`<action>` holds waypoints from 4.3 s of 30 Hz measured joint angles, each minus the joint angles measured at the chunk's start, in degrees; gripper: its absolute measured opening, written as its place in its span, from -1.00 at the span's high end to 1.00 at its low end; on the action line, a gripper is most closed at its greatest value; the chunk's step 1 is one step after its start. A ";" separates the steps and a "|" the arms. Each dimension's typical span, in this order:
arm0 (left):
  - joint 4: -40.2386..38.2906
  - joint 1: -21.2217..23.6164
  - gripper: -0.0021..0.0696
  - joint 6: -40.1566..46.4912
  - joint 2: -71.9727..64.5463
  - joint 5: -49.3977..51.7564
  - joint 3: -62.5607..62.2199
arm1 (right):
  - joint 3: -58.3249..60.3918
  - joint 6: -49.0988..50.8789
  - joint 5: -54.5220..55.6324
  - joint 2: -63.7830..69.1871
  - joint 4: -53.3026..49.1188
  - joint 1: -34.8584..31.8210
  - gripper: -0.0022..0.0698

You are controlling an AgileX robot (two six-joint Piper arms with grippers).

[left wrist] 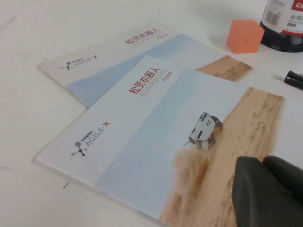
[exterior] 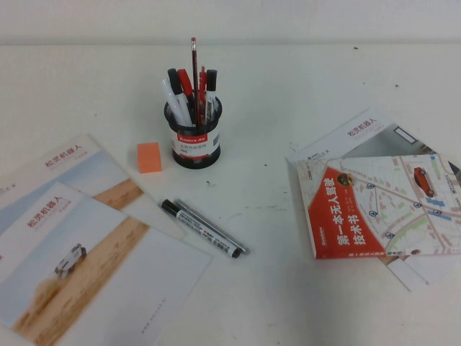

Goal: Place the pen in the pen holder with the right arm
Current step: Pick up the pen on the table, then place the pen onto the pen holder

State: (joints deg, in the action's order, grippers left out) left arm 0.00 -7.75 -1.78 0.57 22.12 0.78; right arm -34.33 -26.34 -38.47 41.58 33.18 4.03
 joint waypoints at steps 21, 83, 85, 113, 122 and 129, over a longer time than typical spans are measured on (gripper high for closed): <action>0.00 0.00 0.94 0.00 0.00 0.00 0.00 | -30.52 14.44 -21.61 43.22 -28.13 18.46 1.00; 0.00 0.00 0.94 0.00 0.00 0.00 0.00 | -84.29 5.43 -31.77 92.19 -28.35 41.30 0.00; 0.00 0.00 0.94 0.00 0.00 0.00 0.00 | -84.41 5.47 -31.77 92.19 -28.75 41.30 0.00; 0.00 0.00 0.94 0.00 0.00 0.00 0.00 | -62.74 0.56 7.59 71.36 -8.75 38.83 0.61; 0.00 0.00 0.94 0.00 0.00 0.00 0.00 | -41.25 -14.25 38.47 64.25 2.72 41.22 0.61; 0.00 0.00 0.94 0.00 0.00 0.00 0.00 | -42.10 -10.18 46.01 63.78 -4.59 41.22 0.61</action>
State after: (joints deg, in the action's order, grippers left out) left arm 0.00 -7.75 -1.78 0.57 22.12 0.78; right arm -76.44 -36.53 7.54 105.36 28.59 45.26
